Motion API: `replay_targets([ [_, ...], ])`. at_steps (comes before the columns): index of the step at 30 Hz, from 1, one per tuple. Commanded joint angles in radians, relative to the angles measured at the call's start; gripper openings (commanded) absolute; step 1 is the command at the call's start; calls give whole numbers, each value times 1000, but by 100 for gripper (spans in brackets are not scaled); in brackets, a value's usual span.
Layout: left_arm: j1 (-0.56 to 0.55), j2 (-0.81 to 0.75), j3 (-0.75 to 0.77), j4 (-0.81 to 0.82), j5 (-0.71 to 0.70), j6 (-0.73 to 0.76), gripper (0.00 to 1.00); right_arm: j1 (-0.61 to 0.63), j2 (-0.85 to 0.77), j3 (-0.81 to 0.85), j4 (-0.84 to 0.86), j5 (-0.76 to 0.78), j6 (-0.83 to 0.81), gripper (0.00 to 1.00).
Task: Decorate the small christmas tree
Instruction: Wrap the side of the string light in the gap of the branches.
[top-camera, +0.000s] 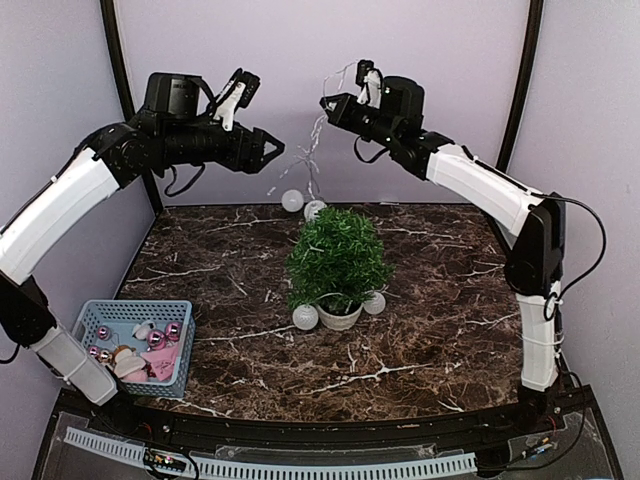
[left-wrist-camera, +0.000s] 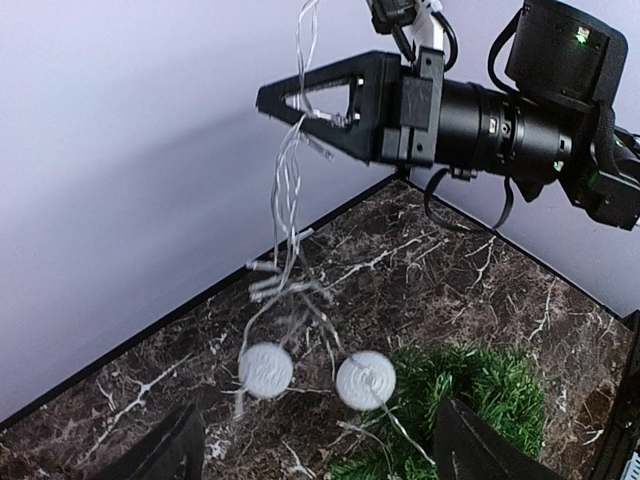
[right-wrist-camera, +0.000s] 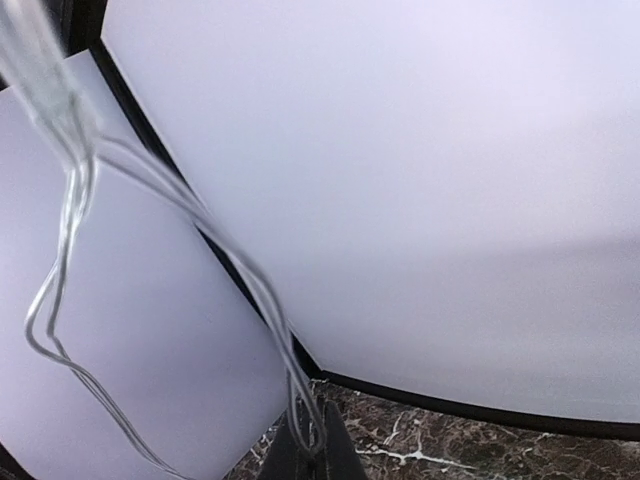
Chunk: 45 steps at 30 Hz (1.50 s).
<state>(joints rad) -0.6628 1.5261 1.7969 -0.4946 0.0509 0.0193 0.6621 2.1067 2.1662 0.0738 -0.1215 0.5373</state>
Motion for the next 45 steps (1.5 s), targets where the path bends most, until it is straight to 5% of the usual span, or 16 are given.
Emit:
replay_targets([
  [1, 6, -64, -72, 20, 15, -15, 82, -31, 13, 9, 97, 16, 76, 0],
  [14, -1, -103, -230, 115, 303, -56, 86, -75, -272, -394, 46, 190, -107, 0],
  [33, -177, 82, -271, 169, 76, -26, 91, -72, -572, -769, -6, 350, -113, 0],
  [37, -177, 98, -286, 210, 83, -39, 74, -70, -627, -822, -54, 434, -89, 0],
  [45, -178, 69, -348, 276, 116, -50, 15, -59, -788, -1055, -145, 453, 10, 0],
])
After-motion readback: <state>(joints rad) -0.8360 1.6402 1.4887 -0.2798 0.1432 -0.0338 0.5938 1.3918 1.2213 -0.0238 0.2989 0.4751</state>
